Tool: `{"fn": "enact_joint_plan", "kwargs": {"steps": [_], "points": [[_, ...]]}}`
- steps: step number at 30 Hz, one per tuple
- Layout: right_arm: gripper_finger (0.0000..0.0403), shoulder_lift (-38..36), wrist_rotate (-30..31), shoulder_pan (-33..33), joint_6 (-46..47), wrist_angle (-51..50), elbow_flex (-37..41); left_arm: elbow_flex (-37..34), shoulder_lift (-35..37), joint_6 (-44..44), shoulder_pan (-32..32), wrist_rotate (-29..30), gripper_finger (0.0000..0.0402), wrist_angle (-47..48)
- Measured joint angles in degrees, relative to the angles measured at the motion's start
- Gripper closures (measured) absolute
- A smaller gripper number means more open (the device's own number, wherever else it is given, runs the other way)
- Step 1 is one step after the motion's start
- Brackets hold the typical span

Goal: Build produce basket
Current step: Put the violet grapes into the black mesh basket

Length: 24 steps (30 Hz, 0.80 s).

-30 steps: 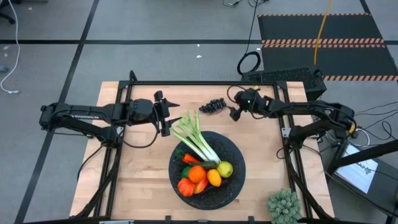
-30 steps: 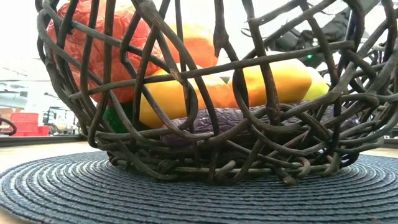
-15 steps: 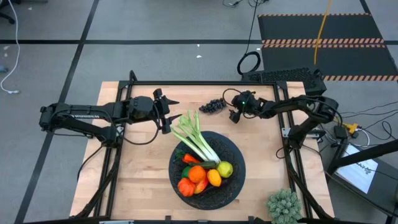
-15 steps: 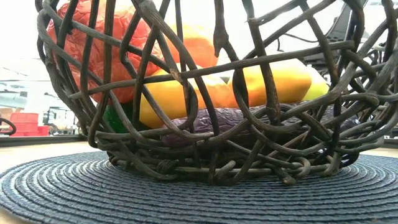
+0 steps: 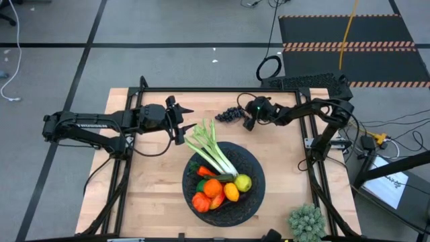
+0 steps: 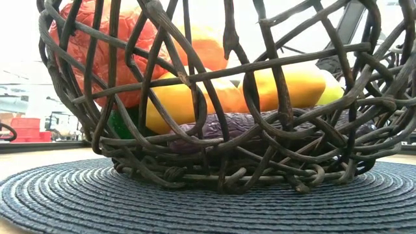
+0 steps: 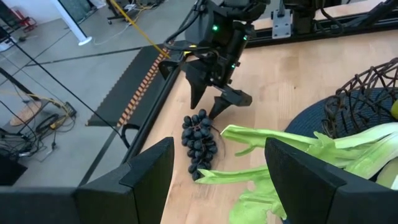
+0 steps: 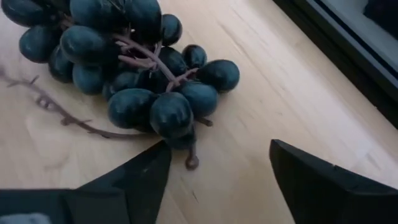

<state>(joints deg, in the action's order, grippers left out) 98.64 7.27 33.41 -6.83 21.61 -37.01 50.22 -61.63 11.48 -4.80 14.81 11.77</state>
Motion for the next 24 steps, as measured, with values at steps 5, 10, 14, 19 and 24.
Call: {"fn": "enact_joint_plan", "kwargs": {"steps": [5, 10, 14, 19, 24], "points": [[0.019, 0.1, -0.5, 0.1, -0.1, -0.5, -0.3, 0.0, 0.0, -0.1, 0.0, 0.0, 0.0149, 0.1], [0.0265, 0.2, -1.1, -0.3, 0.0, -0.1, -0.3, 0.0, 0.0, 0.1, 0.0, 0.0, 0.0149, 0.1], [0.0332, 0.2, -2.7, -0.8, 0.1, 0.2, -0.3, 0.0, 0.0, 0.0, 0.0, 0.0, 0.0149, 0.1], [0.0395, 0.2, -3.1, -0.9, 2.1, 0.3, -0.2, 0.0, 0.0, 0.0, 0.0, 0.0, 0.0149, 0.1], [0.0396, -2.2, -5.6, -1.2, 5.3, 0.2, -0.2, 0.0, 0.0, 0.0, 0.0, 0.0, 0.0149, 0.2]]}}
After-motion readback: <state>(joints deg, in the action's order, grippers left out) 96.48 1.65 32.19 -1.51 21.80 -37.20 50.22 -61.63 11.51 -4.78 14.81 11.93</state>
